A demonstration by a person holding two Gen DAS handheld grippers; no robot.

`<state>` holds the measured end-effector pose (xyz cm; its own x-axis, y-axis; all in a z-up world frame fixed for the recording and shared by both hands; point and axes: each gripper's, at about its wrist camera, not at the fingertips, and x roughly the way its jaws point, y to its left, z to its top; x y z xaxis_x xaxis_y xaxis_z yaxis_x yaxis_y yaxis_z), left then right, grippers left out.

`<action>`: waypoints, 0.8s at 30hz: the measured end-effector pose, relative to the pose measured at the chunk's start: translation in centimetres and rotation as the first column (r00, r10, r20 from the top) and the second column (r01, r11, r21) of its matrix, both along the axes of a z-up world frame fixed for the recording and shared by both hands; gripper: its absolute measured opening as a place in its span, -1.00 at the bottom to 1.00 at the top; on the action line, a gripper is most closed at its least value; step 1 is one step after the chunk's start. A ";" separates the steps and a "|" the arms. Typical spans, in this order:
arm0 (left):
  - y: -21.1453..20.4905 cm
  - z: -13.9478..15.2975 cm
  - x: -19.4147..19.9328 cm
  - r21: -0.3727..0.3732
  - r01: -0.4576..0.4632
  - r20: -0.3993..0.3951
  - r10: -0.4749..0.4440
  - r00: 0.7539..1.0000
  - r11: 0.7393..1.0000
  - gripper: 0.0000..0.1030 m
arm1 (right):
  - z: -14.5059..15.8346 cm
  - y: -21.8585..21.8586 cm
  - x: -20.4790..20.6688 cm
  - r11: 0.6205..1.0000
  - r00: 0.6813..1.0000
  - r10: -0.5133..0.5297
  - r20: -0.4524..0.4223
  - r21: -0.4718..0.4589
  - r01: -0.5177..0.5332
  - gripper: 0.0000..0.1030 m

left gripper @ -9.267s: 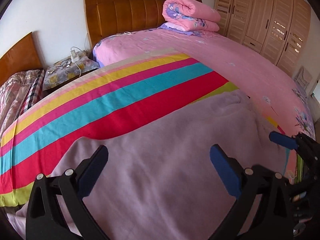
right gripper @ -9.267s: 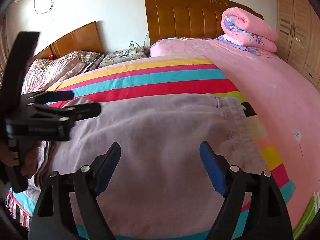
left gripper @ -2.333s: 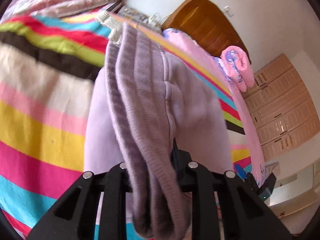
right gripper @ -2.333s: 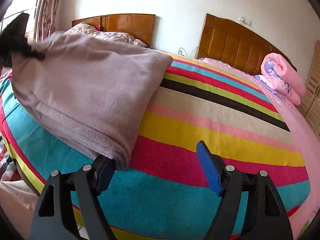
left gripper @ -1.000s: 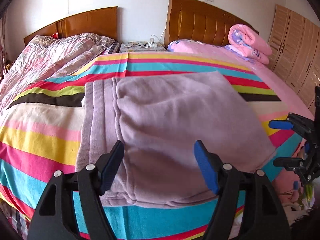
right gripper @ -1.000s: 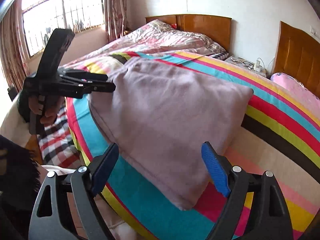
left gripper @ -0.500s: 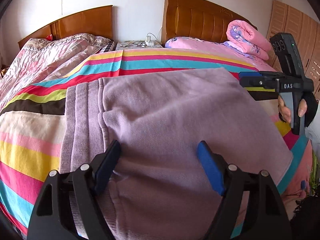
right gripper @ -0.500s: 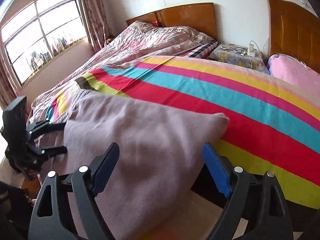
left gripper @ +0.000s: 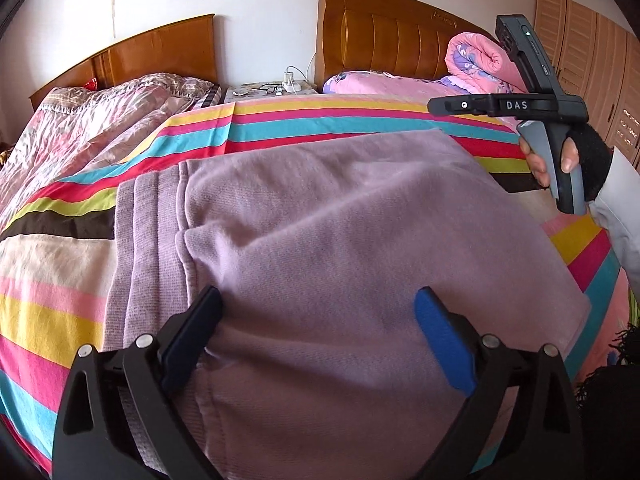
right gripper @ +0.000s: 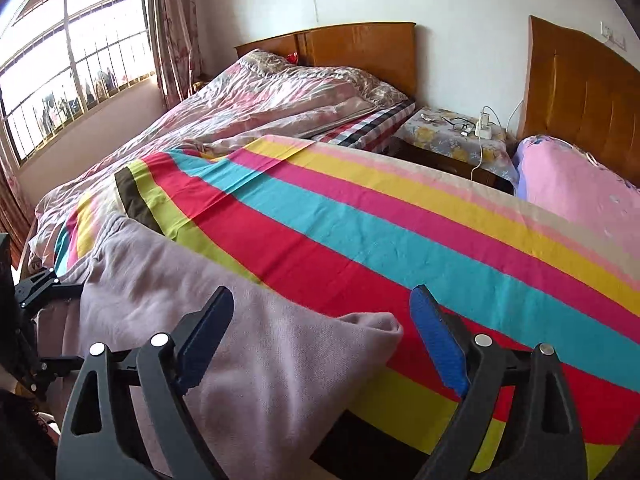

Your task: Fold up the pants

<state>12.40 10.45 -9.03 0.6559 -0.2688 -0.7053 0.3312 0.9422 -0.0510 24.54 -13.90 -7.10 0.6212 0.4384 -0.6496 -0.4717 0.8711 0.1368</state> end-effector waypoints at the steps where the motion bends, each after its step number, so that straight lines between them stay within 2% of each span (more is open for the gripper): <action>1: 0.0 0.0 0.0 -0.002 0.001 0.001 -0.001 1.000 1.000 0.94 | 0.0 0.3 -0.4 0.999 0.999 0.033 -0.013 0.019 -0.032 0.70; 5: -0.3 -0.1 0.1 0.014 0.003 0.007 -0.003 1.000 1.000 0.97 | -2.6 3.3 -2.4 0.973 0.968 0.230 -0.103 0.002 -0.231 0.69; 7: -0.2 -0.1 0.0 0.005 0.004 0.008 -0.005 1.000 1.000 0.97 | -4.2 3.3 -1.2 0.972 0.959 0.234 -0.162 0.031 -0.232 0.69; 8: -0.2 -0.1 0.0 0.006 0.006 0.010 -0.006 1.000 1.000 0.97 | -4.3 2.4 -0.4 0.972 0.960 0.231 -0.155 0.071 -0.223 0.69; 10: -0.2 -0.1 -0.1 0.011 0.008 0.013 -0.008 1.000 1.000 0.97 | -3.7 0.6 1.5 0.996 0.990 0.074 -0.123 0.048 -0.069 0.66; 12: -0.2 -0.1 -0.3 0.005 0.004 0.019 -0.004 1.000 1.000 0.97 | -2.4 -0.4 2.9 0.996 0.990 -0.092 -0.102 -0.001 0.093 0.71; 13: -0.2 0.0 -0.5 0.001 0.002 0.026 -0.002 1.000 1.000 0.97 | -1.6 -0.2 3.1 0.995 0.991 -0.096 -0.095 0.024 0.099 0.71; 15: 0.1 0.4 -0.9 -0.014 0.000 0.039 0.000 0.999 1.000 0.97 | 0.1 2.4 2.4 0.998 0.997 0.002 -0.077 0.065 0.003 0.71; 16: 0.3 0.7 -1.2 -0.021 -0.002 0.042 0.003 0.999 1.000 0.97 | 0.8 4.9 1.5 0.995 0.994 0.086 -0.066 0.050 -0.083 0.71; 18: 0.7 1.5 -2.0 -0.020 -0.019 0.052 0.020 0.998 1.000 0.97 | 1.3 10.5 -0.5 0.967 0.967 0.252 -0.042 -0.027 -0.254 0.71; 20: 1.3 2.0 -2.6 -0.020 -0.034 0.046 0.035 0.998 0.999 0.97 | 0.9 15.9 -2.0 0.915 0.918 0.391 -0.062 -0.083 -0.395 0.71; 22: 2.1 1.8 -3.1 -0.034 -0.053 0.012 0.053 0.998 0.998 0.97 | -0.2 20.0 -2.6 0.867 0.882 0.463 -0.087 -0.165 -0.471 0.71; 24: 2.6 1.6 -3.6 -0.019 -0.066 0.008 0.066 0.998 0.998 0.97 | -1.8 22.7 -1.6 0.848 0.885 0.452 -0.115 -0.253 -0.466 0.71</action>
